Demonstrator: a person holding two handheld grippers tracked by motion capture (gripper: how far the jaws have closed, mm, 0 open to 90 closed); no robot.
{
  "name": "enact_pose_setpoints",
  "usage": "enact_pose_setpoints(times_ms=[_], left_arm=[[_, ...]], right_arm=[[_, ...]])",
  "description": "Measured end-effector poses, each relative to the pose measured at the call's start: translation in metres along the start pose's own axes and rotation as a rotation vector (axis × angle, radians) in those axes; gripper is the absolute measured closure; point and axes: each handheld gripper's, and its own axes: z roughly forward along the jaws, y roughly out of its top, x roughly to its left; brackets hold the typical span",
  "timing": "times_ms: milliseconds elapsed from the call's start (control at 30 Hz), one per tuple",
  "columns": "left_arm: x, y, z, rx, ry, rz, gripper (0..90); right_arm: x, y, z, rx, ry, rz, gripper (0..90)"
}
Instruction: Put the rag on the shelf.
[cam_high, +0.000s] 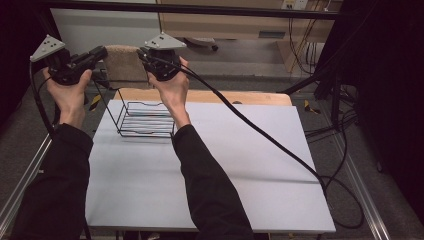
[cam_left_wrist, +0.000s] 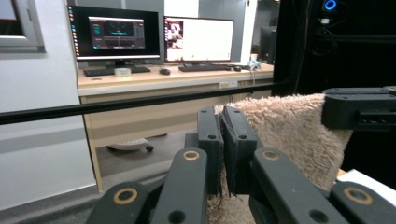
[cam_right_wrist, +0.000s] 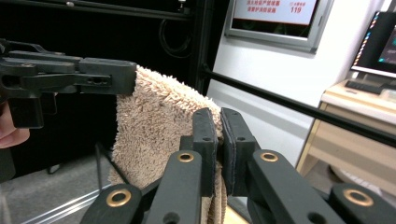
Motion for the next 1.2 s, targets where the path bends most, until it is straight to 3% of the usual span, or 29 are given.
enact_pose_setpoints(times_ms=[267,567,767,1000,1200], left_arm=[[-0.006,-0.019,-0.012,0.032,-0.017,0.008,86.0],[-0.009,-0.028,-0.025,0.059,-0.039,0.017,85.2],[-0.013,-0.033,-0.036,0.097,-0.055,0.029,83.9],[-0.016,-0.038,-0.042,0.147,-0.049,0.039,80.3],[-0.014,-0.035,-0.050,0.167,-0.051,0.015,74.7]], right_arm=[[0.004,-0.016,-0.007,0.036,0.037,0.008,85.2],[0.010,-0.022,-0.014,0.057,0.089,0.006,84.2],[0.018,-0.026,-0.020,0.109,0.122,-0.012,82.8],[0.027,-0.032,-0.023,0.165,0.130,-0.055,80.4],[0.031,-0.035,-0.024,0.201,0.142,-0.071,79.8]])
